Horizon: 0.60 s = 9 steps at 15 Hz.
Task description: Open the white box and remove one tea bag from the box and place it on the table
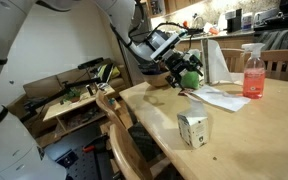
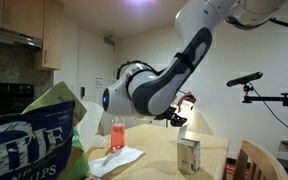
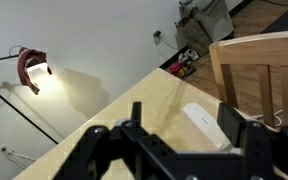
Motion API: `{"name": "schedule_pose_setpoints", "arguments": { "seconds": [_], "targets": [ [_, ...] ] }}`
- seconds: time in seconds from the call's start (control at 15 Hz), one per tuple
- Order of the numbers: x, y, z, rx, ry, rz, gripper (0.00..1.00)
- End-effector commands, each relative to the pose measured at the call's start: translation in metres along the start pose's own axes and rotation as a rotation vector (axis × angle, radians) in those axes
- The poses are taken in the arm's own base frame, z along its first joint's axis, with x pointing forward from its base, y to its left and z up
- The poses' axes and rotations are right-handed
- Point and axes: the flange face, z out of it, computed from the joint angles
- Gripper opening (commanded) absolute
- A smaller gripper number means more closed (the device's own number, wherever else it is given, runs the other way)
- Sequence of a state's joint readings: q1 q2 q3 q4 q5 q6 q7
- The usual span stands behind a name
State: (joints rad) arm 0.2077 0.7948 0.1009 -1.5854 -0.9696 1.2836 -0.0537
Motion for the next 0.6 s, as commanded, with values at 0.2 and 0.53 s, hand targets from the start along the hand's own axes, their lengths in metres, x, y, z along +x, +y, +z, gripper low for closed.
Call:
{"name": "schedule_pose_setpoints", "arguments": {
  "seconds": [0.2, 0.53],
  "targets": [
    [-0.05, -0.035, -0.077, -0.087, 0.188, 0.169, 0.49],
    [-0.06, -0.076, -0.096, -0.009, 0.342, 0.353, 0.11]
  ]
}}
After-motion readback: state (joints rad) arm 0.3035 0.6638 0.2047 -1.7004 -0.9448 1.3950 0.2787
